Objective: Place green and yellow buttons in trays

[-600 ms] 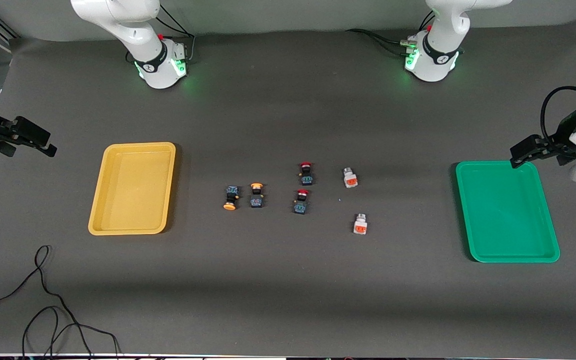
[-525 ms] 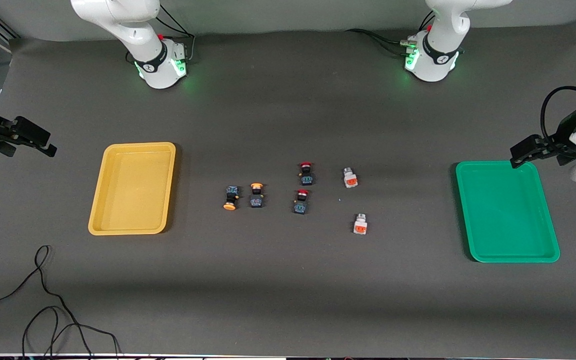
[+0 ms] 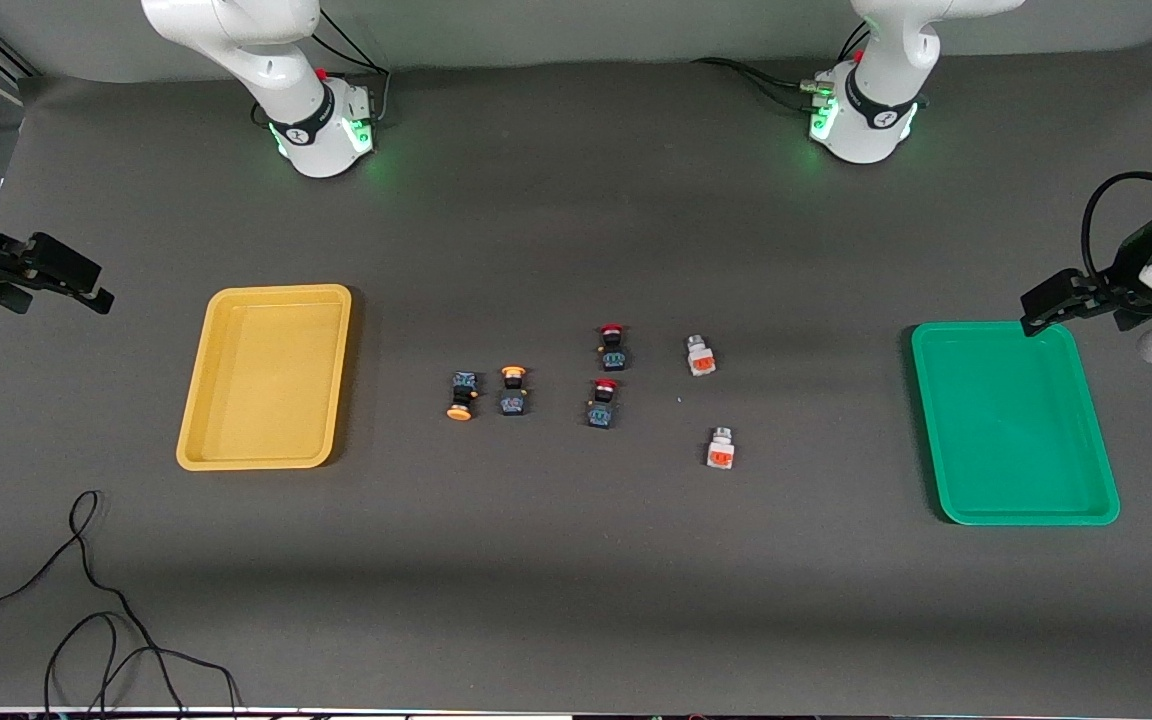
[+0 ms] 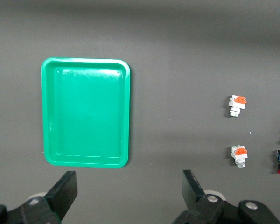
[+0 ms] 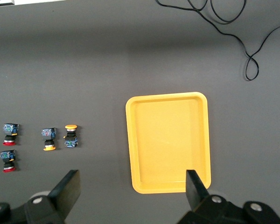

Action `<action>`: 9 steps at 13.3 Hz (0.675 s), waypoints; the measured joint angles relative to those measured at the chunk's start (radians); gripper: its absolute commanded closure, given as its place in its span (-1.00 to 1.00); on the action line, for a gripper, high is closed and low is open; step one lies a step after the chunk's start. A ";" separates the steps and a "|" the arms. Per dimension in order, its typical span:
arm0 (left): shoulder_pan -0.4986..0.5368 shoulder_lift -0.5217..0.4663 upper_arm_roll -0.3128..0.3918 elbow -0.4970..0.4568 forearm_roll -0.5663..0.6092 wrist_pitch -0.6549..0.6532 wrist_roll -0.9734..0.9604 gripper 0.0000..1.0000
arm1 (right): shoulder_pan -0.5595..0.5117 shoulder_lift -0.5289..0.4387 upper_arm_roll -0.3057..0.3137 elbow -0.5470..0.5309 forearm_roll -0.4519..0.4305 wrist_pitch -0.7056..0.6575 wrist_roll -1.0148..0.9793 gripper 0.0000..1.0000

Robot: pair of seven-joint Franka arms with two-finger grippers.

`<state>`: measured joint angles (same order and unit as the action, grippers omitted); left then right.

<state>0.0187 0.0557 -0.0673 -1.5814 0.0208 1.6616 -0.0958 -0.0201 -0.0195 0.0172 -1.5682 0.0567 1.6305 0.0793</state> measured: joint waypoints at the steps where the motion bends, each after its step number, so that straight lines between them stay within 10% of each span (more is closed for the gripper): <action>1: -0.001 0.000 -0.001 0.000 -0.005 -0.003 0.000 -1.00 | 0.000 0.001 0.000 -0.006 0.001 0.000 0.000 -1.00; 9: -0.191 0.000 -0.014 -0.058 -0.091 -0.011 -0.171 -1.00 | 0.001 0.027 0.001 -0.051 0.002 0.000 0.000 -1.00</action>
<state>-0.1728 0.0559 -0.0812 -1.6392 -0.0704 1.6501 -0.2663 -0.0189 0.0075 0.0186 -1.6192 0.0590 1.6304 0.0793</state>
